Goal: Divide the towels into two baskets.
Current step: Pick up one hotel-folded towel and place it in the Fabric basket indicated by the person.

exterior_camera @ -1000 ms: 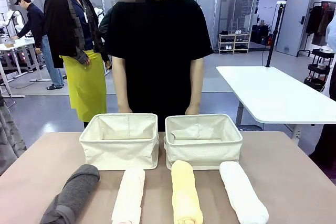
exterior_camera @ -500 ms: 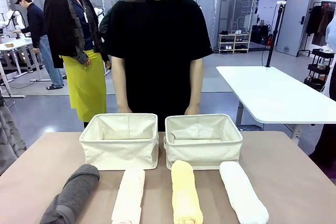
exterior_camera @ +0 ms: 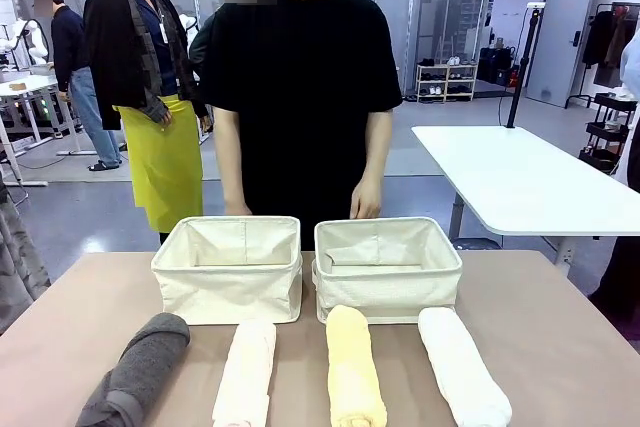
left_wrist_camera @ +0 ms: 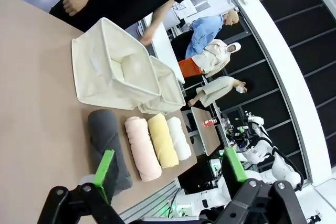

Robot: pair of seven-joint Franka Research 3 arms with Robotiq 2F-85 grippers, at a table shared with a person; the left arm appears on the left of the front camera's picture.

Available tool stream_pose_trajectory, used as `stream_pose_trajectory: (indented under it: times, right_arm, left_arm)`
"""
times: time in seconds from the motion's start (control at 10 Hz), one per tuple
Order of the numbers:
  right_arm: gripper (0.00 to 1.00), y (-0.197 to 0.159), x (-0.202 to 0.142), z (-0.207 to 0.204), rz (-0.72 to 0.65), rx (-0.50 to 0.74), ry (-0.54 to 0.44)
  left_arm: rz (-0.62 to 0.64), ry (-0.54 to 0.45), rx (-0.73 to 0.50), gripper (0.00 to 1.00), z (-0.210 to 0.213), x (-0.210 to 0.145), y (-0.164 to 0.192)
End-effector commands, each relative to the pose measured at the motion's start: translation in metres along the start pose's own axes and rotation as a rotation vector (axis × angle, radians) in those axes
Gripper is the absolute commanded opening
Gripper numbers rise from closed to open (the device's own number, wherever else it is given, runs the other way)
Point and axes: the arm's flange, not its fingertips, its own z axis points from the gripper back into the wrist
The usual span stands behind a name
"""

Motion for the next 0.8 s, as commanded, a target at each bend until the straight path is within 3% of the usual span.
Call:
stream_pose_trajectory:
  times: [0.0, 0.7]
  right_arm:
    - [1.0, 0.0027, -0.0004, 0.0014, 0.008, 0.015, -0.013]
    - [1.0, 0.0027, -0.0004, 0.0014, 0.008, 0.015, -0.013]
  left_arm:
    - [-0.022, -0.006, -0.019, 1.0, 0.0028, 0.0, -0.0002]
    - [-0.022, -0.006, -0.019, 1.0, 0.0028, 0.0, -0.0002]
